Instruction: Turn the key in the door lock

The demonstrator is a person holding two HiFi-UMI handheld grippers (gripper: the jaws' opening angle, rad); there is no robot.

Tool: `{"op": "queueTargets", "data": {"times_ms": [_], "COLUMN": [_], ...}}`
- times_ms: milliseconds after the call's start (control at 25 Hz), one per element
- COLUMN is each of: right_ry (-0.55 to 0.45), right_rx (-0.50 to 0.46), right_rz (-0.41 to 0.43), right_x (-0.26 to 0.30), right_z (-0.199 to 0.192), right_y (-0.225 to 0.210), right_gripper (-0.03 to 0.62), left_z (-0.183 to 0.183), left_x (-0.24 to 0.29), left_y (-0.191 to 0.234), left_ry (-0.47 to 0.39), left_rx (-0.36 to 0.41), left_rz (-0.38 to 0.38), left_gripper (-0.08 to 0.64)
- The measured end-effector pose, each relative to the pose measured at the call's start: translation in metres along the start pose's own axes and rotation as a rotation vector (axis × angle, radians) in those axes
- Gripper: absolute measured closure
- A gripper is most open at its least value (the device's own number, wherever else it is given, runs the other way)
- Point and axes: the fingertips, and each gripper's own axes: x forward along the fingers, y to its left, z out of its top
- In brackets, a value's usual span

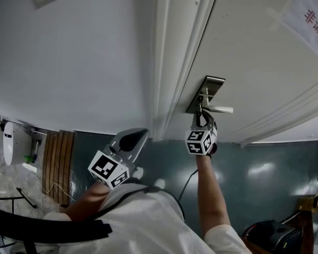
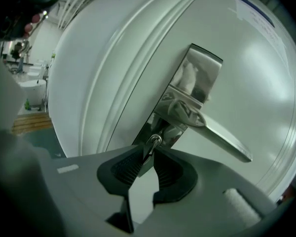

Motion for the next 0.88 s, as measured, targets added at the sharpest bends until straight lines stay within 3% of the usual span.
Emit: {"op": "queueTargets", "data": {"times_ms": [80, 600, 880], "right_ry": [0.01, 0.05, 0.062], "right_rx": [-0.096, -0.645, -0.882], "right_rz": [-0.017, 0.011, 0.047], "right_x": [0.0, -0.002, -0.001], "right_z": [-0.001, -0.003, -0.009], "right_y": [0.001, 0.007, 0.011], "right_gripper": [0.538, 0.528, 0.515], "left_z": [0.001, 0.002, 0.003], "left_x": [-0.001, 0.004, 0.006], "left_y": [0.0, -0.004, -0.007], "left_ry": [-0.001, -0.02, -0.039], "left_rx": [0.003, -0.005, -0.019], "left_rz": [0.0, -0.011, -0.006], "left_gripper": [0.554, 0.554, 0.554]}}
